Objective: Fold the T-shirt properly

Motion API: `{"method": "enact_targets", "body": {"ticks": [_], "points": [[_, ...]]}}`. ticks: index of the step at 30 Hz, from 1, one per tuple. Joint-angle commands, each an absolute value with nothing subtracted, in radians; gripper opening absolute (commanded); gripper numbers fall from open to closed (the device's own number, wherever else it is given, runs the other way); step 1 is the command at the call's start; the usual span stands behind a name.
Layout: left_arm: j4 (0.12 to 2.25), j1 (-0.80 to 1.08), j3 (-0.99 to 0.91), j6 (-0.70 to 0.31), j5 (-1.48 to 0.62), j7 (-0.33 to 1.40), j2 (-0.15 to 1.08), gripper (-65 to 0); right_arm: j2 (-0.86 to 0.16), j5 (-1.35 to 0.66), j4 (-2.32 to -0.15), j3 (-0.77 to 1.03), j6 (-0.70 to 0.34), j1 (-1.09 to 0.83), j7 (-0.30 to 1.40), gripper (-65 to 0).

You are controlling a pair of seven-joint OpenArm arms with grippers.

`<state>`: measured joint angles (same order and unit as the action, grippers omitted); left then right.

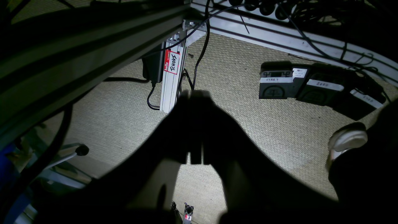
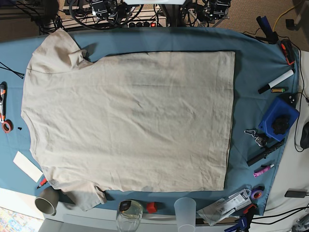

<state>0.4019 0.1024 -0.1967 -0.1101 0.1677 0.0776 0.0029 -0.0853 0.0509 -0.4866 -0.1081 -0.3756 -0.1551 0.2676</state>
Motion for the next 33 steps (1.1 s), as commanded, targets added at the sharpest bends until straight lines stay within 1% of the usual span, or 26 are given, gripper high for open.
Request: {"method": "enact_targets", "body": {"ticks": [1, 26, 33], "points": [[0.410, 0.102, -0.193, -0.118, 0.170, 0.070, 0.001, -65.0, -0.092, 0.041, -0.496, -0.111, -0.386, -0.155, 0.255, -65.0], [0.432, 0.117, -0.193, -0.117, 0.170, 0.097, 0.027, -65.0, -0.094, 0.040, -0.498, -0.111, -0.386, -0.156, 0.299, -65.0], [0.501, 0.179, -0.193, -0.118, 0.156, 0.099, 0.065, -65.0, -0.108, -0.042, -0.498, -0.111, -0.387, -0.156, 0.361, -65.0]]}}
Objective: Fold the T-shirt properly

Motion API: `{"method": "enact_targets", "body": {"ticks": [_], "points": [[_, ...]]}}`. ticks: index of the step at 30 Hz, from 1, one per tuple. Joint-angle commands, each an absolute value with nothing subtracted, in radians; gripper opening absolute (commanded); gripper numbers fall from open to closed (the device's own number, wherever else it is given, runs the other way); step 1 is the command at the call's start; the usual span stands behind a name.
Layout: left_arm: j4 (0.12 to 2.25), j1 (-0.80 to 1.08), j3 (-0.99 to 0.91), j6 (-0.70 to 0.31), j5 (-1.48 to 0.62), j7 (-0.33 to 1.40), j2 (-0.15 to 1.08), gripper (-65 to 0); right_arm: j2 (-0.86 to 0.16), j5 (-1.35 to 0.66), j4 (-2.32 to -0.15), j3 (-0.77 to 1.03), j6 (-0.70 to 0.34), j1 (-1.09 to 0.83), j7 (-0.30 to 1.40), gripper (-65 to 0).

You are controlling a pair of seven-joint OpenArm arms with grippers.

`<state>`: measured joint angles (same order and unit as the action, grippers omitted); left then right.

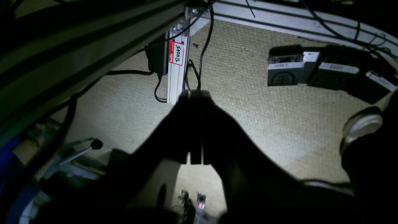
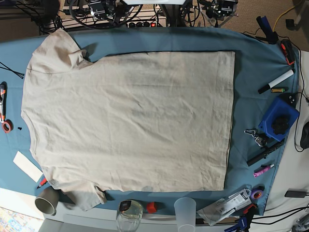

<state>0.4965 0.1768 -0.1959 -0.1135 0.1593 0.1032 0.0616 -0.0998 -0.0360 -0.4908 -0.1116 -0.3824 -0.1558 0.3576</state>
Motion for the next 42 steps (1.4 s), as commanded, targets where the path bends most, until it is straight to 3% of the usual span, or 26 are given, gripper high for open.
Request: {"method": "enact_targets", "body": {"ticks": [1, 10, 26, 35, 42], "points": [[0.520, 0.193, -0.193, -0.118, 0.143, 0.099, 0.069, -65.0, -0.111, -0.045, -0.500, -0.111, -0.387, -0.158, 0.364, -65.0], [0.728, 0.321, -0.193, -0.118, 0.059, 0.117, 0.084, -65.0, -0.173, -0.046, -0.738, -0.110, -0.387, -0.300, 0.379, -65.0], [1.110, 0.588, -0.193, -0.118, -0.031, 0.229, 0.084, -65.0, -0.350, -0.134, -1.274, -0.096, -0.387, -0.723, 0.419, -65.0], [1.445, 0.790, -0.193, -0.118, -0.031, 0.276, 0.086, -65.0, -0.346, -0.315, -1.692, 0.136, -0.398, -0.947, 0.528, -65.0], [1.736, 0.945, -0.193, -0.118, -0.031, 0.349, 0.086, -65.0, -0.346, -0.543, -1.976, 0.345, -0.505, -1.039, 0.725, -65.0]]}}
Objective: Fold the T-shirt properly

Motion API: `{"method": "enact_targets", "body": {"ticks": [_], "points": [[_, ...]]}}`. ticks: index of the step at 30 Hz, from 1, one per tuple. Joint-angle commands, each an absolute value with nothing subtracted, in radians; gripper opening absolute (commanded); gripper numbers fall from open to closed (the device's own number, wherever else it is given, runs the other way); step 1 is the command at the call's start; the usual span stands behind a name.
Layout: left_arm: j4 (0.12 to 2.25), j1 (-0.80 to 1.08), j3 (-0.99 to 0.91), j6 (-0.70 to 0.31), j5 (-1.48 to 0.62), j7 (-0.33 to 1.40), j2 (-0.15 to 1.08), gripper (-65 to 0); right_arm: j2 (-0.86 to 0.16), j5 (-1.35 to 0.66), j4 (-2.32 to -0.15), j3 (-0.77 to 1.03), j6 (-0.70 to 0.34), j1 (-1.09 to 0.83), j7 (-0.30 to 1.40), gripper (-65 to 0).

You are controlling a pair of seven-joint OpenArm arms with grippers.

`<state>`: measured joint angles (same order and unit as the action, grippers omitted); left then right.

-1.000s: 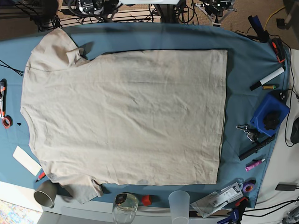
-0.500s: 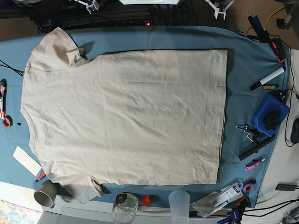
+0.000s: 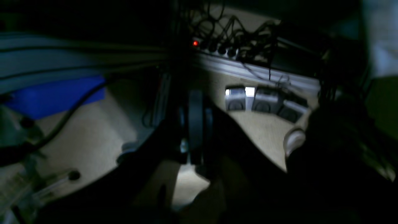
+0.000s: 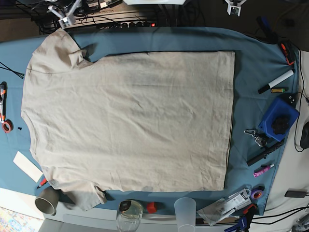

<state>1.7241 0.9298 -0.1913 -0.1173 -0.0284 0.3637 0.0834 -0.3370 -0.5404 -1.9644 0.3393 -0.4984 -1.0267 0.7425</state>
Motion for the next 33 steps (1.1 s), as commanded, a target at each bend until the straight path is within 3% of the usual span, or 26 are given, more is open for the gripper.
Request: {"method": "enact_targets", "body": {"ticks": [1, 7, 13, 23, 27, 28, 33], "points": [[1.773, 0.967, -0.193, -0.118, -0.031, 0.349, 0.086, -65.0, -0.346, -0.578, -2.007, 0.374, -0.505, -1.047, 0.753, -65.0], [1.985, 1.071, -0.193, -0.118, -0.031, 0.366, 0.086, -65.0, -0.341, -0.666, -2.131, 0.518, -0.505, -1.048, 0.793, -65.0], [2.147, 1.086, -0.193, -0.117, -0.031, 0.528, 0.086, -65.0, -0.341, -0.665, -2.220, 0.606, -0.505, -1.047, 0.793, -65.0], [2.211, 1.086, -0.193, -0.117, -0.031, 0.554, 0.086, -65.0, -0.341, -0.610, -2.246, 0.619, -0.504, -0.994, 0.792, -64.5], [2.211, 1.086, -0.193, -0.118, -0.031, 0.554, 0.086, -65.0, -0.341, -0.609, -2.246, 0.619, -0.504, -0.985, 0.791, -35.0], [2.211, 1.086, -0.193, -0.117, -0.031, 0.554, 0.086, -65.0, -0.341, -0.605, -2.246, 0.619, -0.499, -0.983, 0.795, -32.3], [2.211, 1.085, -0.193, -0.118, -0.031, 0.553, 0.086, -65.0, -0.319, -0.515, -2.247, 0.618, -0.449, -0.961, 0.820, -32.3]]}}
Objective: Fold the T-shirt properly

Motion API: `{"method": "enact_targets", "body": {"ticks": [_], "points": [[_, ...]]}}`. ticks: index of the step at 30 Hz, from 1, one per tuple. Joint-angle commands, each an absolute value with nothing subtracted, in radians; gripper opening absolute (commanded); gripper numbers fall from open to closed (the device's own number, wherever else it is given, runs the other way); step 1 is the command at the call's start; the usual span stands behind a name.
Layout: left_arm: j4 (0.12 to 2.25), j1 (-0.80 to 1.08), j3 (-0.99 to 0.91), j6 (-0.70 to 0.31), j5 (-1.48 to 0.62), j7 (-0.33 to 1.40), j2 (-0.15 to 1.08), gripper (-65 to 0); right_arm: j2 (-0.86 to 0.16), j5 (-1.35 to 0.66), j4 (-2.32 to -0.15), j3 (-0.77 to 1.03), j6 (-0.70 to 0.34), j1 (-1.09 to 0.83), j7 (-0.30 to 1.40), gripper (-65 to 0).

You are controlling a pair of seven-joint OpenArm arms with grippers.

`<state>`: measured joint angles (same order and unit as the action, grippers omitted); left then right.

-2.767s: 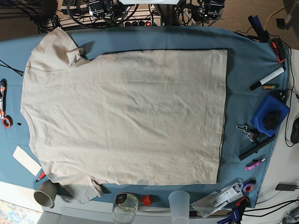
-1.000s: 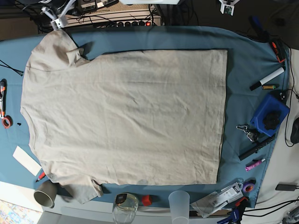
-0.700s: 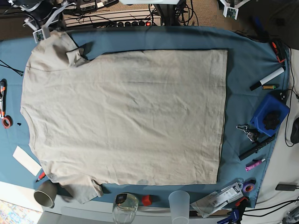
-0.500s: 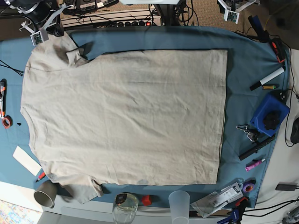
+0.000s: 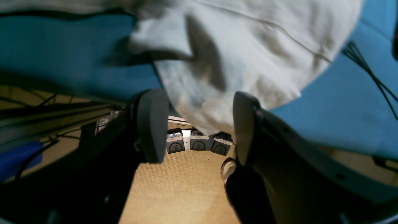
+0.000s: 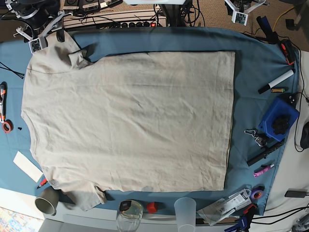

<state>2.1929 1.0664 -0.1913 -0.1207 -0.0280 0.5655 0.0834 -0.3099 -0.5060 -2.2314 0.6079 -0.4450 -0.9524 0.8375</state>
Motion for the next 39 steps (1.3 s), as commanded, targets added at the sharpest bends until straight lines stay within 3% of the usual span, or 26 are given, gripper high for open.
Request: {"method": "enact_targets", "body": {"ticks": [1, 7, 13, 19, 27, 39], "points": [[2.211, 1.085, -0.193, -0.118, -0.031, 0.553, 0.086, -65.0, -0.312, -0.517, -2.247, 0.618, -0.442, -0.949, 0.839, -32.3], [2.211, 1.086, -0.193, -0.118, -0.030, 0.553, 0.086, -65.0, -0.277, -0.560, -2.243, 0.650, -0.414, -0.893, 0.860, -32.3], [2.211, 1.086, -0.193, -0.118, -0.031, 0.553, 0.086, -65.0, -0.277, -0.583, -2.150, 0.792, -0.418, -0.829, 0.841, -32.3], [2.211, 1.086, -0.193, -0.118, -0.031, 0.553, 0.086, -65.0, -0.279, -0.823, -1.895, 0.903, -0.582, -0.732, 0.926, -32.4], [2.211, 1.085, -0.193, -0.118, -0.031, 0.553, 0.086, -65.0, -0.283, -0.930, -1.665, 0.904, -0.693, -0.645, 0.951, -32.4], [2.211, 1.083, -0.193, -0.118, -0.031, 0.550, 0.086, -65.0, -0.282, -0.892, -1.660, 0.902, -0.655, -0.612, 0.915, -32.4]]}}
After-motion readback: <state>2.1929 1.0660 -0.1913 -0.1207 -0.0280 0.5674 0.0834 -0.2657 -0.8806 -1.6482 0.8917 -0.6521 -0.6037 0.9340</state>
